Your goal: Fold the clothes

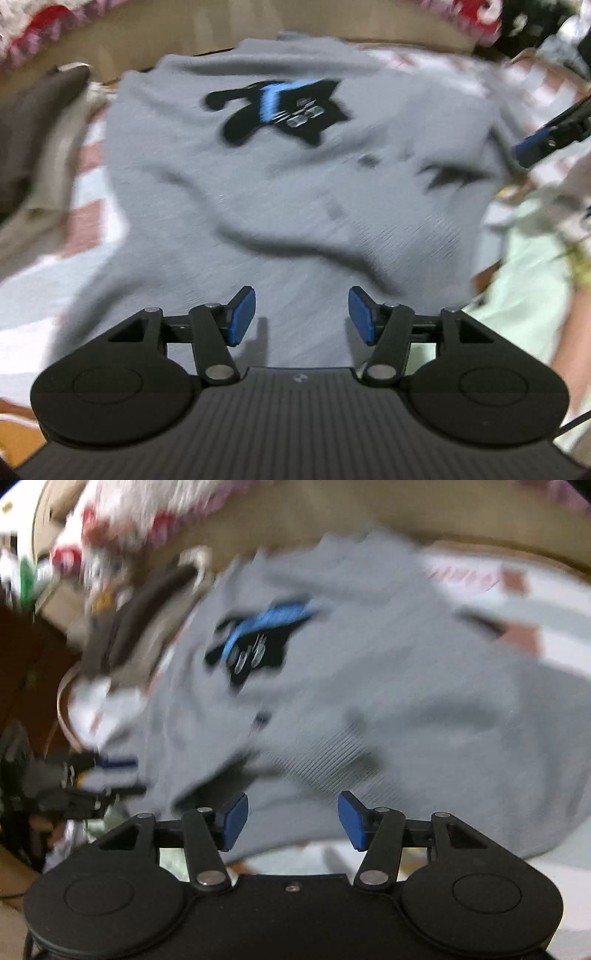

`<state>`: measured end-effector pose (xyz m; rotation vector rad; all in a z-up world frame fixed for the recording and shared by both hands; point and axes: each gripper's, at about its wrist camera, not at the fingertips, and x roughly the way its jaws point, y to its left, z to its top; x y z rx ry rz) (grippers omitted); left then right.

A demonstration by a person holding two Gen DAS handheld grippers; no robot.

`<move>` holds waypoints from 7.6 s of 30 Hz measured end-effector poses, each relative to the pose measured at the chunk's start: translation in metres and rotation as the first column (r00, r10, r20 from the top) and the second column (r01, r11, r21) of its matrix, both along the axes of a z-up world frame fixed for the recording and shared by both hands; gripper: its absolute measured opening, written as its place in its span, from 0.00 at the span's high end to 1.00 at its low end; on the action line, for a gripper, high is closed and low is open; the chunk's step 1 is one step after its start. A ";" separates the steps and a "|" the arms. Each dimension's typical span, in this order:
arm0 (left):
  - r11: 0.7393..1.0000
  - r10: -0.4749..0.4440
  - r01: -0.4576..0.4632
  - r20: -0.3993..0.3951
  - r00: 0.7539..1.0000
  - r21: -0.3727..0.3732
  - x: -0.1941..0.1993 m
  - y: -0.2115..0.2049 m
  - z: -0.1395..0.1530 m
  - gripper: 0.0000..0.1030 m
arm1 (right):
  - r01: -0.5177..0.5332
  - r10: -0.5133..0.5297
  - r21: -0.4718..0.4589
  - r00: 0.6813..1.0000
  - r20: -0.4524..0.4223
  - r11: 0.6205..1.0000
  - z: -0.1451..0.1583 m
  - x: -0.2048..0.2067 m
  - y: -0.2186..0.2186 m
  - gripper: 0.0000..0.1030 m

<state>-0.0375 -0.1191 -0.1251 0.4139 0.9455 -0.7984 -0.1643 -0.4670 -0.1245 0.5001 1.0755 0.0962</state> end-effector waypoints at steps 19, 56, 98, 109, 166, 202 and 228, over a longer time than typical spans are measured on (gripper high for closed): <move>0.673 0.706 -0.738 -0.258 0.660 -0.048 0.020 0.209 -0.047 0.35 | -0.322 0.322 -0.045 0.947 -0.010 0.946 -0.065 0.088 0.147 0.89; 0.629 0.741 -0.633 0.103 0.663 -0.451 0.026 0.194 0.024 0.98 | -0.167 0.100 0.354 0.975 0.199 0.920 -0.017 0.077 0.094 0.91; 0.965 -0.052 -0.013 -0.240 0.969 -0.263 -0.012 -0.002 0.021 0.43 | 0.296 -0.243 0.118 0.910 -0.336 0.948 -0.024 -0.009 -0.073 0.43; 0.974 0.097 -0.158 -0.330 0.939 -0.163 -0.001 -0.007 -0.025 0.68 | -0.388 0.384 -0.142 0.922 -0.053 0.911 -0.016 0.012 0.086 0.40; 0.999 -0.023 0.003 -0.454 0.891 -0.044 -0.012 -0.021 -0.003 0.72 | -0.642 0.636 -0.099 0.767 -0.088 0.760 -0.003 0.010 0.175 0.67; 0.971 0.239 -0.236 0.139 0.961 -0.036 0.264 -0.188 0.017 0.42 | 0.207 -0.170 -0.144 0.957 0.236 0.968 -0.076 0.243 -0.184 0.44; 0.954 0.293 -0.250 0.325 0.899 -0.167 0.334 -0.271 -0.004 0.98 | 0.302 -0.141 -0.189 0.800 0.583 0.934 -0.018 0.278 -0.164 0.94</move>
